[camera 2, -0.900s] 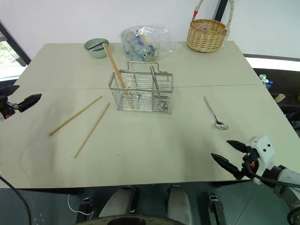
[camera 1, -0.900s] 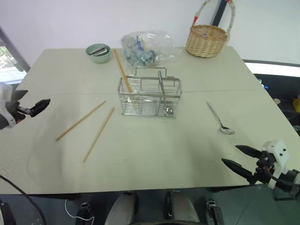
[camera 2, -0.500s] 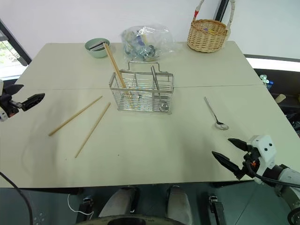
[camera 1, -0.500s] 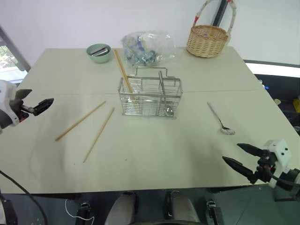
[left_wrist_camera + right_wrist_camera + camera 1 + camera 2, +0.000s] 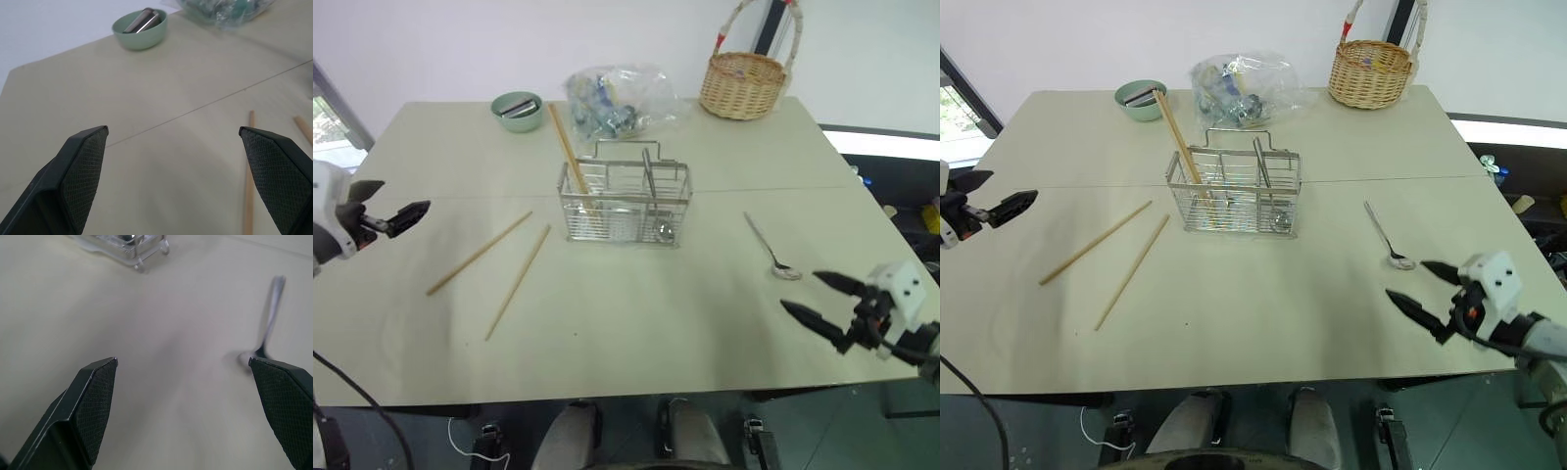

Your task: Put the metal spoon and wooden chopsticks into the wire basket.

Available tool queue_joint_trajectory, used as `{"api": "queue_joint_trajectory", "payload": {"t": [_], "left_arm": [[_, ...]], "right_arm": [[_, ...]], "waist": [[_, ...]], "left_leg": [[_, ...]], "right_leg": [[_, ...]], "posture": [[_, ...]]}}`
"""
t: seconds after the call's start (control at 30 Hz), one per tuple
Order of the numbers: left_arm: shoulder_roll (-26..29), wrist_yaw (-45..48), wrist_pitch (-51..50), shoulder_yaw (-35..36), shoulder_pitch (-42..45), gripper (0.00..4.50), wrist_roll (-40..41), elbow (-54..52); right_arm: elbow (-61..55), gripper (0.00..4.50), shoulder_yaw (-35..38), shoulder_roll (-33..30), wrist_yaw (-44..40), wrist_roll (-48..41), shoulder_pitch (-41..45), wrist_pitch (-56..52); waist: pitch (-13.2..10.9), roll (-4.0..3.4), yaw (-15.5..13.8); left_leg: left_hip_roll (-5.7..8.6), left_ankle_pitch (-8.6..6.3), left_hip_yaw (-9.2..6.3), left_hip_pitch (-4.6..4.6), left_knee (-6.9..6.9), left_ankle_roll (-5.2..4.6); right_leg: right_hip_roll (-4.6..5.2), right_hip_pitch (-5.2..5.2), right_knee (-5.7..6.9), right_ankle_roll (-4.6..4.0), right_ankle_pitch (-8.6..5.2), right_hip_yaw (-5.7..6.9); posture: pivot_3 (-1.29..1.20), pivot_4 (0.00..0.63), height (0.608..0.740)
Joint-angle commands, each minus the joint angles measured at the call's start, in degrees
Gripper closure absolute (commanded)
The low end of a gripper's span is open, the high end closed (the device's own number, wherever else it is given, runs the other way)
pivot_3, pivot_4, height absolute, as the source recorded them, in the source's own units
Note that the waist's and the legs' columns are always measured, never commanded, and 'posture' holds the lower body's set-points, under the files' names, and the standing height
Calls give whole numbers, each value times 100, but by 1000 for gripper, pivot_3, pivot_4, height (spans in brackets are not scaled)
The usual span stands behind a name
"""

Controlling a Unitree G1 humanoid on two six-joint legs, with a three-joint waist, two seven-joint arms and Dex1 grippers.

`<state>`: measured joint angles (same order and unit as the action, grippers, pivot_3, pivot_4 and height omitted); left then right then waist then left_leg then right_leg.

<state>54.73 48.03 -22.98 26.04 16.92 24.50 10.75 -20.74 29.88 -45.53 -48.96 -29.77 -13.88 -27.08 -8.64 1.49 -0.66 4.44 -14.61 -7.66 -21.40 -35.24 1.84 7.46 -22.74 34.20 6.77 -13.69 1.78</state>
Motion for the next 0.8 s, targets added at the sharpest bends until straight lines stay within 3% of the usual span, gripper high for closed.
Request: {"api": "queue_joint_trajectory", "payload": {"t": [0.03, 0.27, 0.47, 0.67, 0.8], "left_arm": [[68, 153, -557, 256, -170, 0, 597, -1232], [118, 410, -1796, 188, -516, 0, 1999, -3295], [196, 363, -2302, -5, -499, 0, 2778, -4311], [184, 119, -2491, 111, -677, 0, 3105, -4696], [234, 52, -2564, 185, -845, 0, 3333, -4939]], "right_arm": [[319, 78, -174, -386, 237, 242, 719, -88], [1468, 78, -1463, -1038, 100, 684, 2647, -691], [2996, 78, -2772, -831, 298, 1464, 4370, -1410], [3654, 78, -3199, -422, 556, 1601, 5333, -2747], [3992, 78, -3316, -258, 767, 1794, 5619, -3083]], "waist": [[-2, -3, -3], [-9, -16, 4], [-13, -21, 3], [-17, -28, 14], [-18, -29, 23]], "left_leg": [[0, 0, 2, -1, 0, 0], [-2, 1, 2, -2, 2, -1], [-2, 1, 12, -4, -5, -2], [-1, 2, 12, -8, -2, -2], [-1, 2, 15, -7, -2, -2]], "right_leg": [[2, -1, 0, -1, 0, -1], [-1, -2, 0, -5, 0, 1], [-9, -2, -2, -15, 4, 0], [-15, -6, -3, -21, 7, -2], [-16, -7, -4, -23, 9, -4]], "posture": [[0, 150, 693], [0, 150, 693], [0, 150, 693], [0, 150, 693], [0, 150, 693]]}}
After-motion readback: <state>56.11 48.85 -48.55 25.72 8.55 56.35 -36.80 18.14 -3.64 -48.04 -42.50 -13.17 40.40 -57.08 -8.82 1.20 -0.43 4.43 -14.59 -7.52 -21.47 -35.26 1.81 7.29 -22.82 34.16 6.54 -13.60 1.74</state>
